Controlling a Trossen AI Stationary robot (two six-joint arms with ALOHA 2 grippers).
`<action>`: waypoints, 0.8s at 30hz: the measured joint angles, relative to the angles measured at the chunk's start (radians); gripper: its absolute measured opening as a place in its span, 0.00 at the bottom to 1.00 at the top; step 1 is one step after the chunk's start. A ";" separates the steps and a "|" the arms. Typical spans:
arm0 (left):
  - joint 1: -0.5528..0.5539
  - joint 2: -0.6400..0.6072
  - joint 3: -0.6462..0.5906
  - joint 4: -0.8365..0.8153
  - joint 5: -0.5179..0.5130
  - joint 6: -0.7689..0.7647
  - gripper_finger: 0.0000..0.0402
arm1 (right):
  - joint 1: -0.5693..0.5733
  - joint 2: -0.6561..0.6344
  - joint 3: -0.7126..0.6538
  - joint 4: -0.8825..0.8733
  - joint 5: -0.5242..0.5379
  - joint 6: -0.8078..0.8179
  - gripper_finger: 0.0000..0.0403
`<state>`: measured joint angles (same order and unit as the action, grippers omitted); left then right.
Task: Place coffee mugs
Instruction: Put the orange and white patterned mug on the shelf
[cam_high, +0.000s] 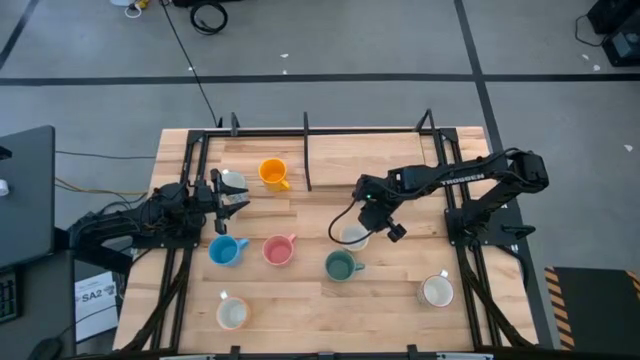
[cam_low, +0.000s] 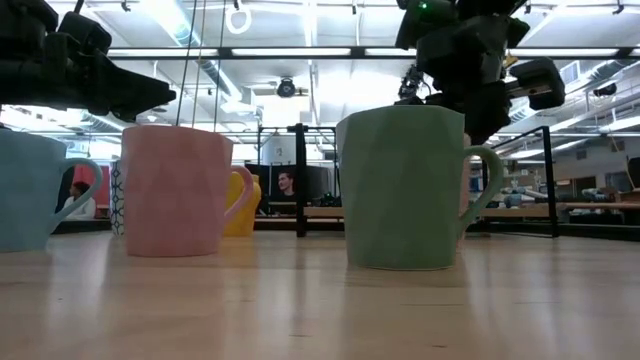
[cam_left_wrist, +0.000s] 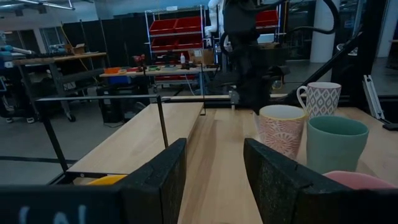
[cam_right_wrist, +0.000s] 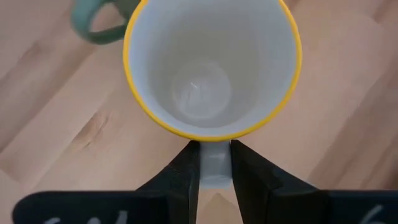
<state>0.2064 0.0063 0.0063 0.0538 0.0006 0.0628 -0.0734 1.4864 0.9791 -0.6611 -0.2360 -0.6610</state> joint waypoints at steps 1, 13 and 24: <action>0.000 0.000 0.000 0.000 0.000 0.000 0.42 | 0.000 0.000 0.000 0.002 0.010 0.018 0.21; 0.000 0.000 0.000 0.000 0.000 0.000 0.42 | -0.001 0.001 0.000 0.087 0.117 0.147 0.21; 0.000 0.000 0.000 0.000 0.000 0.000 0.42 | -0.023 0.002 -0.001 0.141 0.233 0.297 0.21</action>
<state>0.2062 0.0063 0.0063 0.0536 0.0006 0.0628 -0.0960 1.4879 0.9779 -0.5197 -0.0032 -0.3641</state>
